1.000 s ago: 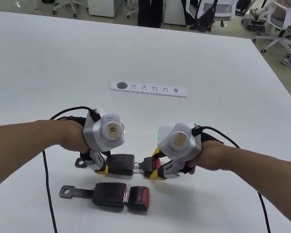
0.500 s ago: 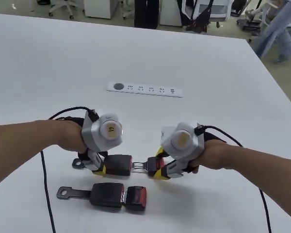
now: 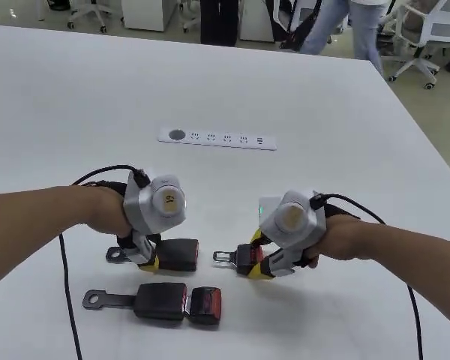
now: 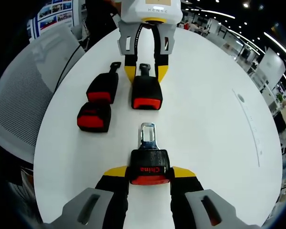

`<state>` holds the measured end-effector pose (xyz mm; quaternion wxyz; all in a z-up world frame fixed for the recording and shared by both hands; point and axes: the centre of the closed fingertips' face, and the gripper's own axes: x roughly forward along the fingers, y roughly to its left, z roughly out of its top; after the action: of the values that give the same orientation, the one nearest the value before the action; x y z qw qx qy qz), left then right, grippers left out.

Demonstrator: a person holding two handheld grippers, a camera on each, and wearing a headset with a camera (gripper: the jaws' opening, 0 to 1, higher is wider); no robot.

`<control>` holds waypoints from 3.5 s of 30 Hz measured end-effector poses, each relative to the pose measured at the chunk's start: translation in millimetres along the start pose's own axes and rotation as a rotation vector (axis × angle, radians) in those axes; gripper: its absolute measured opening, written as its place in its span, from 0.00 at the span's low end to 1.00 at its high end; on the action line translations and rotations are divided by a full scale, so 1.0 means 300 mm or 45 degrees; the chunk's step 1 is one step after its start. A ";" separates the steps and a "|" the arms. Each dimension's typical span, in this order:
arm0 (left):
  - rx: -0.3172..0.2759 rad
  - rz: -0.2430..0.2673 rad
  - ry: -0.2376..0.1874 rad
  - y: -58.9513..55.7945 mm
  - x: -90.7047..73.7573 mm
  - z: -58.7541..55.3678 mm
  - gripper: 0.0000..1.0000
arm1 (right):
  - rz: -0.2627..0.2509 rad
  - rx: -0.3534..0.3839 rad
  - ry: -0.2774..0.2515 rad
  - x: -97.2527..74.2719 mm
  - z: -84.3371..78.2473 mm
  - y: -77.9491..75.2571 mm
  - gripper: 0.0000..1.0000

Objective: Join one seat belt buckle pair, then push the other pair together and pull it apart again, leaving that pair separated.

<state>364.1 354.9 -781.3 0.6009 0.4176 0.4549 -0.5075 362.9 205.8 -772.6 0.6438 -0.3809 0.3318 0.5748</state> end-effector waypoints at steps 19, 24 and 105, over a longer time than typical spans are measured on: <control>0.008 0.008 -0.002 0.000 0.003 -0.003 0.31 | -0.010 -0.057 0.008 -0.019 -0.035 -0.003 0.31; 0.001 0.029 -0.019 0.015 -0.001 -0.008 0.34 | -0.009 -0.048 0.006 -0.014 -0.044 -0.006 0.37; -0.758 0.447 -1.030 -0.280 -0.254 -0.165 1.00 | -0.470 0.679 -0.610 -0.199 -0.038 0.274 0.99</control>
<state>269.5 408.5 -722.5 0.8967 0.0697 0.2344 -0.3689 274.3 170.6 -735.4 0.8716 -0.1091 0.2357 0.4157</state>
